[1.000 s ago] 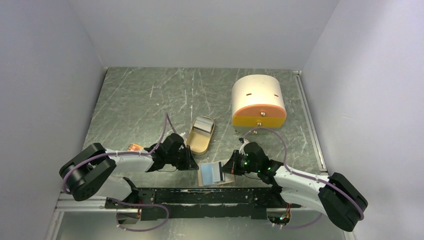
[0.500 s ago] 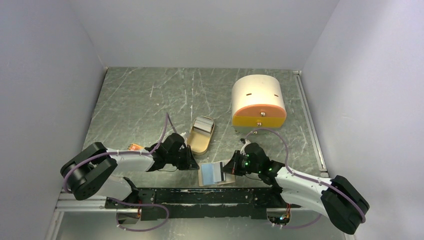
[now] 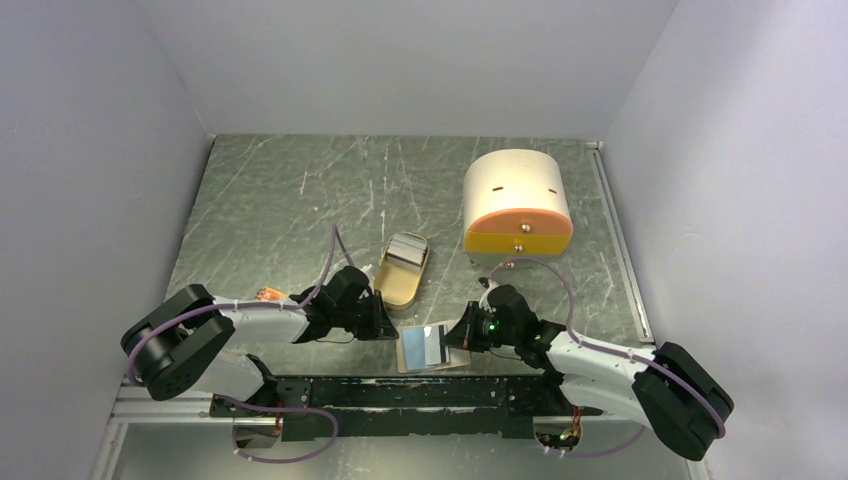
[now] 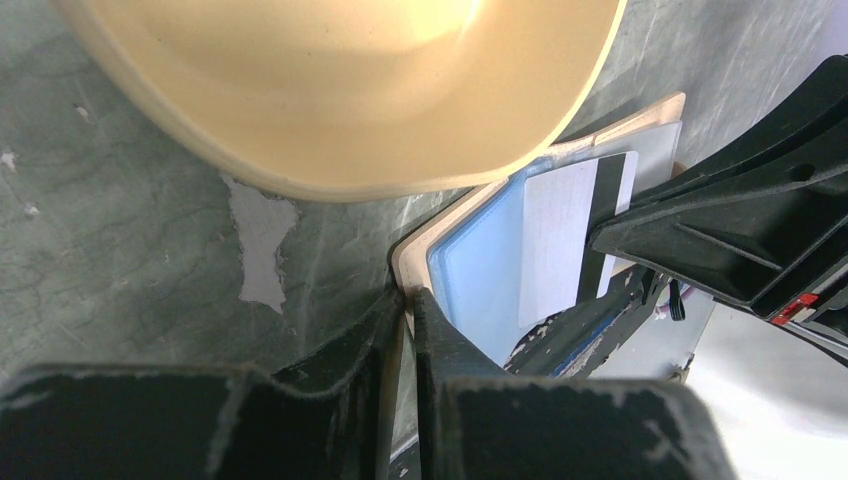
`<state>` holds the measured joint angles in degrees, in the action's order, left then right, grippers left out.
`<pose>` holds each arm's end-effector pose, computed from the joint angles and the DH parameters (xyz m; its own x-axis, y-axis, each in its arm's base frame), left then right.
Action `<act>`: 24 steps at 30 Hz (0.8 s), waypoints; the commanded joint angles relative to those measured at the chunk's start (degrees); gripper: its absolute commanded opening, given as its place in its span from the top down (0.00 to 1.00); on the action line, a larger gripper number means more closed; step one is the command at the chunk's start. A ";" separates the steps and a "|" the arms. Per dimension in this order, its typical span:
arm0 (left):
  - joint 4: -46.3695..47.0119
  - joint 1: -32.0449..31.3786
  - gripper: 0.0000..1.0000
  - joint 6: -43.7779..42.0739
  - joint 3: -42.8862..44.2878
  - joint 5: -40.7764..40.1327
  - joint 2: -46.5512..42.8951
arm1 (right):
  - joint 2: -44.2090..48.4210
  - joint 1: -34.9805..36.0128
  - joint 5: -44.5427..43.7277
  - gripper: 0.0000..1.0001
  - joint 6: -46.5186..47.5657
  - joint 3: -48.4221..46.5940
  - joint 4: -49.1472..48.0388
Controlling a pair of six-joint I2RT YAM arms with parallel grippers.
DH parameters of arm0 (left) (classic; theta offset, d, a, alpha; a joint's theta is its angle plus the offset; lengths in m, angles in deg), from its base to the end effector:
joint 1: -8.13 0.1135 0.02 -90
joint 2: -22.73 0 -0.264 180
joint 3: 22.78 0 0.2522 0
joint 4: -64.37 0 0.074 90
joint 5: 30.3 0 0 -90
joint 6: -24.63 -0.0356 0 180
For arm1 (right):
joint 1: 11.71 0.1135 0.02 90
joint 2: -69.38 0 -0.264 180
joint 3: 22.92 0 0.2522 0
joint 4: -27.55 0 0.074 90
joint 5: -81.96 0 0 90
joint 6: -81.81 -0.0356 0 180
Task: Put the credit cards into the card holder
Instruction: Insert the credit card into the card holder.
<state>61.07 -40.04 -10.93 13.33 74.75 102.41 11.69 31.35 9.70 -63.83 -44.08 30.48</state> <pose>0.1462 -0.1772 0.1203 -0.9647 -0.1001 -0.2434 0.0914 0.7400 -0.6664 0.1130 0.1205 0.1179 -0.9408 0.1970 -0.2759 -0.0807 0.6603 0.7466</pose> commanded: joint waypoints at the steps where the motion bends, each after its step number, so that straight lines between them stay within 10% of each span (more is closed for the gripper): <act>1: -5.06 -0.55 0.83 -1.52 -0.45 -2.97 2.24 | 0.69 -0.01 -1.21 1.00 2.30 -0.09 7.06; 24: -5.51 -0.66 0.83 -1.35 -0.14 -3.19 3.18 | 0.99 0.00 -1.01 1.00 3.20 -0.55 8.87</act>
<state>61.05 -40.08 -10.93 14.29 74.95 103.59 14.31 31.35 8.98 -62.98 -45.08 35.48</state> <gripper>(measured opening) 0.174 0.016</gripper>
